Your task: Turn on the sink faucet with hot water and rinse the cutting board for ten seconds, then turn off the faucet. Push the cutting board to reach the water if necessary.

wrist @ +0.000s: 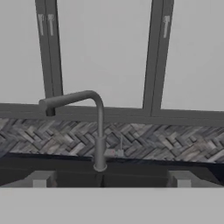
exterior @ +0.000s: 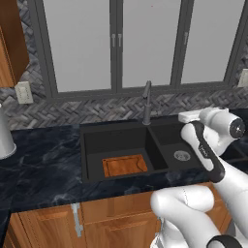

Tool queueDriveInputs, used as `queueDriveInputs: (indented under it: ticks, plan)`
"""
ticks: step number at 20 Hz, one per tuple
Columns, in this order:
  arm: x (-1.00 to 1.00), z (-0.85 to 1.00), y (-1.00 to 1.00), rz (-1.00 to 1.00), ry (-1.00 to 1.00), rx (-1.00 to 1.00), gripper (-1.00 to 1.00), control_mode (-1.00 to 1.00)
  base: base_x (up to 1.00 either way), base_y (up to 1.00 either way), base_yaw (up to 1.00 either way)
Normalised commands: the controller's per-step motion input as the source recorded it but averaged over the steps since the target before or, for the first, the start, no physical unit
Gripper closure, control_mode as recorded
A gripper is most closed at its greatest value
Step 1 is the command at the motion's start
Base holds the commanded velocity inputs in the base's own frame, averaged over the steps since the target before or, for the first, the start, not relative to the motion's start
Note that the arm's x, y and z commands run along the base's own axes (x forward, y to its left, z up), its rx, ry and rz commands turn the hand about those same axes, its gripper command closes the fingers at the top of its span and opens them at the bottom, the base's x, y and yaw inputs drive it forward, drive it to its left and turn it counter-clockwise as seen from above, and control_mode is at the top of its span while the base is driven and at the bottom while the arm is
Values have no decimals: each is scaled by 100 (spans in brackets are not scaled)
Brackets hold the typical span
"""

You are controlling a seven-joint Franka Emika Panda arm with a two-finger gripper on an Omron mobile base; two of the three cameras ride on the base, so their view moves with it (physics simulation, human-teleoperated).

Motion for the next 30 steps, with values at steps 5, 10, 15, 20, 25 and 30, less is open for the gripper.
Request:
queueDriveInputs:
  ticks: [5,10,15,20,25,30]
  plan:
    - [10,0,0,0,-4,0,-100,-100,0,0,0]
    - [16,0,0,0,-6,0,-100,-100,0,0,0]
    - [13,0,0,0,-1,0,-100,-100,0,0,0]
    - [8,-4,0,0,0,0,-100,-100,0,0,0]
    - [19,-5,0,0,3,0,-100,-100,0,0,0]
    - [22,-16,0,0,4,0,-100,-100,0,0,0]
